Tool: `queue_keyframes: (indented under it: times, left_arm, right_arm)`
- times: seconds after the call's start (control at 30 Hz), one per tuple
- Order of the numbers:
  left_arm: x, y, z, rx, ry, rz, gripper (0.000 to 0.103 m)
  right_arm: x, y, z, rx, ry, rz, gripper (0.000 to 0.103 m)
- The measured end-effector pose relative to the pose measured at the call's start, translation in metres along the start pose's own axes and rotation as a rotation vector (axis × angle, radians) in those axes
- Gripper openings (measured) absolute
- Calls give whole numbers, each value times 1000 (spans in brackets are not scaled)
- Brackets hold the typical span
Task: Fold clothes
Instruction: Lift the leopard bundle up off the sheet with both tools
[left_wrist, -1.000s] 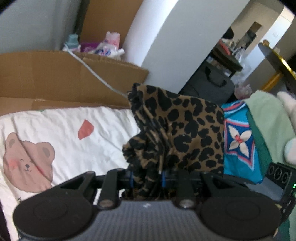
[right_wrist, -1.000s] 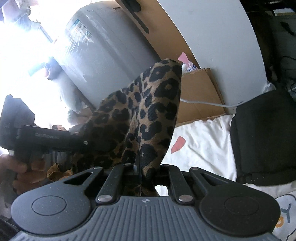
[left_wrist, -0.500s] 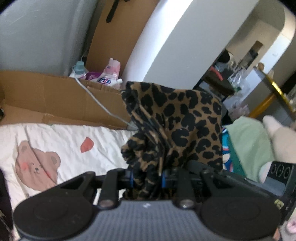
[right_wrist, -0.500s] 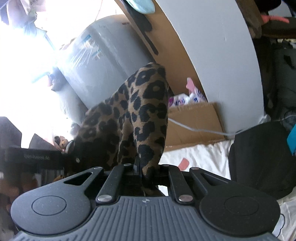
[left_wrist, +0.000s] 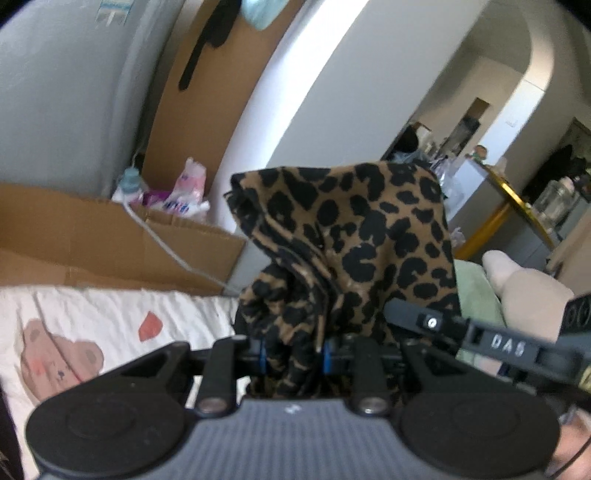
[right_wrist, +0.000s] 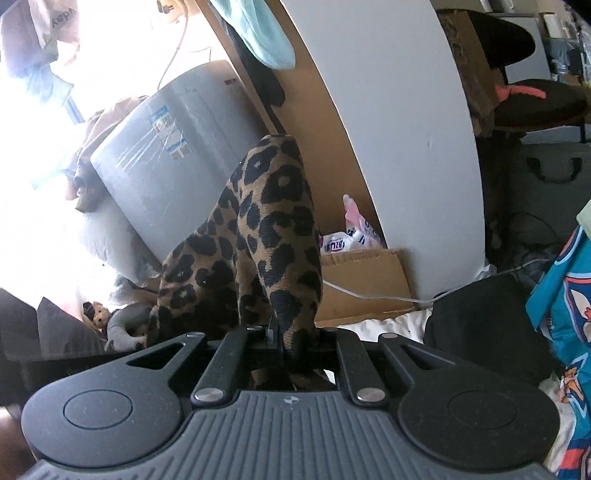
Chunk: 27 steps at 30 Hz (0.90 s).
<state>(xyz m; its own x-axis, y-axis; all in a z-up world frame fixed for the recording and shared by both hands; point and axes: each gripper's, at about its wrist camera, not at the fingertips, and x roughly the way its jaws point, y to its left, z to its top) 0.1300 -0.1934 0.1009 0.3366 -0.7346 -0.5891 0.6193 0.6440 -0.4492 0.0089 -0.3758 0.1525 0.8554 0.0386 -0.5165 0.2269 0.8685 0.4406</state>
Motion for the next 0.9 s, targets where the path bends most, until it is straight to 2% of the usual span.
queue_keyframes:
  times: [0.2,0.5,0.9]
  left_arm:
    - [-28,-4,6,-2,-52,-27,27]
    - [-34,0,5,18,-63,-16,27]
    - [-28,0,-3,35,-49,31,27]
  right_arm:
    - [-20,30,11,8,-45,-17,8]
    - [-25,41,-8,-58,-107,-11,8]
    - [-13,41,-21,-108,-86,-41,7]
